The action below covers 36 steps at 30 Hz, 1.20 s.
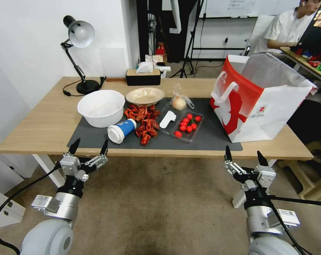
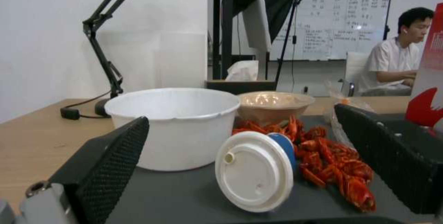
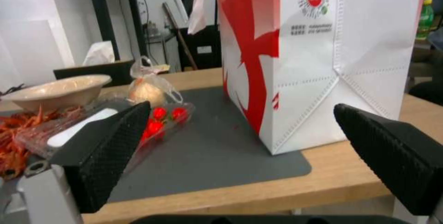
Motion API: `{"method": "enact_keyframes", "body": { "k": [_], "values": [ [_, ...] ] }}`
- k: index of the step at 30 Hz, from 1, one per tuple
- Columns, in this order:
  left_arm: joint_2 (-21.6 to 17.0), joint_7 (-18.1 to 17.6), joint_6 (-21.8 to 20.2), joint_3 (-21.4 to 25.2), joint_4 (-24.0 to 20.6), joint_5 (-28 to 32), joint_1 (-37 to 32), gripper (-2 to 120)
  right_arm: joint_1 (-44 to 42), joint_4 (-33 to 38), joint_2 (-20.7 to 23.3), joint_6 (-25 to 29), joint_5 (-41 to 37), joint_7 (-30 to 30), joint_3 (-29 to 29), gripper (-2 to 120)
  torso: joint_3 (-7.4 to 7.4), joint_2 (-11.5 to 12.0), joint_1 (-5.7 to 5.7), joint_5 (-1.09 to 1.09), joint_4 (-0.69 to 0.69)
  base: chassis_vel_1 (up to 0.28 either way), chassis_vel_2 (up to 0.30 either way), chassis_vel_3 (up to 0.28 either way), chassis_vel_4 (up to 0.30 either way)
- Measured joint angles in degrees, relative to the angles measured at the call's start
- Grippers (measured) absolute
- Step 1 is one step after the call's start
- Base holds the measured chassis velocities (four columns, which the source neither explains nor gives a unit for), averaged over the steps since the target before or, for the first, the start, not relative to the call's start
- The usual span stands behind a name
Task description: Pick up the trash from the table and place it into the takeout bag.
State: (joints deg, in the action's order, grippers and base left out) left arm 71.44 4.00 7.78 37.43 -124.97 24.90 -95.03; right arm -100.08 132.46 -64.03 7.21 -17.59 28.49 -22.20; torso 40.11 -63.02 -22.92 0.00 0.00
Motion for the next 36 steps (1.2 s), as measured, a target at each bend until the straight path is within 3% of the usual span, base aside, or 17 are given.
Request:
{"method": "enact_keyframes", "body": {
  "k": [36],
  "values": [
    [-0.06,-0.89,-2.24,0.56,-1.07,-1.33,-1.09,100,1.01,0.16,1.58,-3.5,-1.84,-1.54,1.3,100,0.0,0.0,0.0,0.0,0.0,0.0,0.0,0.0,0.0]
  ]
}}
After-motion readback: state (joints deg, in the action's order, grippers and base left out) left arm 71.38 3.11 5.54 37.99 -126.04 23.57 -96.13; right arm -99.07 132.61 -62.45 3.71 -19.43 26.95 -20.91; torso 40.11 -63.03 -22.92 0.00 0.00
